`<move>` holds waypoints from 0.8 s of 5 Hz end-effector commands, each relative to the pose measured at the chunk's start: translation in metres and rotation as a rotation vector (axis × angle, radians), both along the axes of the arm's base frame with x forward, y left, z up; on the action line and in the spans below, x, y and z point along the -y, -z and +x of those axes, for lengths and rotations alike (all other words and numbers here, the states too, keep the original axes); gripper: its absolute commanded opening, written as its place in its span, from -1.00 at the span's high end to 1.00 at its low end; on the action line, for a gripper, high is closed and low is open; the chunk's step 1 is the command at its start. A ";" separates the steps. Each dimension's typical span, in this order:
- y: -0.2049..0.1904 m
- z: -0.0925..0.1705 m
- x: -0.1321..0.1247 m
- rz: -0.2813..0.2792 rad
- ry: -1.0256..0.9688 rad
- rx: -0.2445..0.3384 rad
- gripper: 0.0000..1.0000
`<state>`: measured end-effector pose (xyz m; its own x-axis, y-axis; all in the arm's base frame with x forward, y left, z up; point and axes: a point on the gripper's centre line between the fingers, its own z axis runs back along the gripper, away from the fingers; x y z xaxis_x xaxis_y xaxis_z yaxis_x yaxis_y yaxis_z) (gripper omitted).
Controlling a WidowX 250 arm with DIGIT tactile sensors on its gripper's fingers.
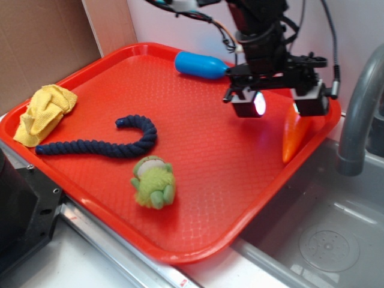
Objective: Grab the carrot.
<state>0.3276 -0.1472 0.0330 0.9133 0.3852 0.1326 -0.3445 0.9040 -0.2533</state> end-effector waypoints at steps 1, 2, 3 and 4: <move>-0.017 0.018 0.013 0.042 0.047 0.035 -1.00; -0.018 0.002 0.010 0.069 0.058 0.035 -1.00; -0.009 -0.022 0.001 0.059 0.037 0.029 -1.00; 0.005 -0.050 -0.006 0.022 0.028 -0.029 -1.00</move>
